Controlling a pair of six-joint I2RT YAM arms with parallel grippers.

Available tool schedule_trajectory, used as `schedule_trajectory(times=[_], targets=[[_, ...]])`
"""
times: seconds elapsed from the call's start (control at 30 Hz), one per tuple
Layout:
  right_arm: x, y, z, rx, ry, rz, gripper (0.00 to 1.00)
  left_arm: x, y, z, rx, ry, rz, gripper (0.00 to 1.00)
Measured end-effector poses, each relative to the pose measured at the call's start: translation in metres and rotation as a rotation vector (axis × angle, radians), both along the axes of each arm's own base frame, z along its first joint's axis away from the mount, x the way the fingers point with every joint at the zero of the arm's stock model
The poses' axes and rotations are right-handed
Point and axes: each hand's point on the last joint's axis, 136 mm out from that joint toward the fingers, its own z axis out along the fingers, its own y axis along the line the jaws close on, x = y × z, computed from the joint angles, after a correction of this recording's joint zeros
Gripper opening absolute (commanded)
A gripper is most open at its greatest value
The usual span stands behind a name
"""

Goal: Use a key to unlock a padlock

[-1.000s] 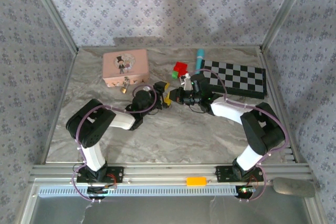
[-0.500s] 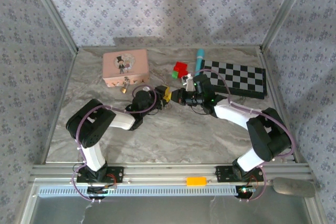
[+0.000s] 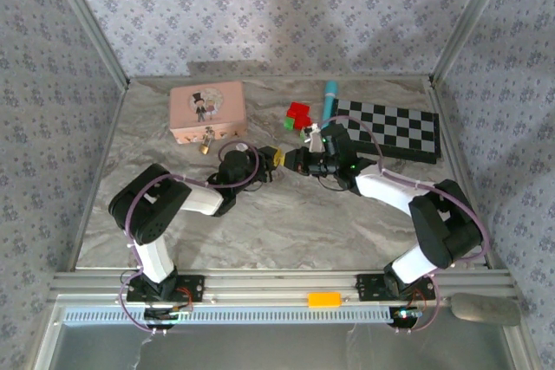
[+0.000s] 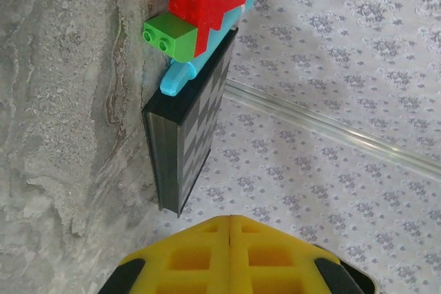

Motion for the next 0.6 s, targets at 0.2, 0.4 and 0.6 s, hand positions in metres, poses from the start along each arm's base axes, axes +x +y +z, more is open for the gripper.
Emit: schedule_trajectory(times=[0.2,0.4,0.6], targets=[[0.014,-0.025,0.023,0.026,-0.068,-0.054,0.39,0.001,0.009,0.014,0.191,-0.165,-0.027,0.0],[0.011,-0.021,0.047,0.101,-0.155,-0.007,0.43,0.004,0.002,0.062,0.36,-0.433,-0.084,0.0],[0.005,-0.011,0.061,0.211,-0.202,0.06,0.39,0.001,-0.004,0.084,0.437,-0.595,-0.126,0.0]])
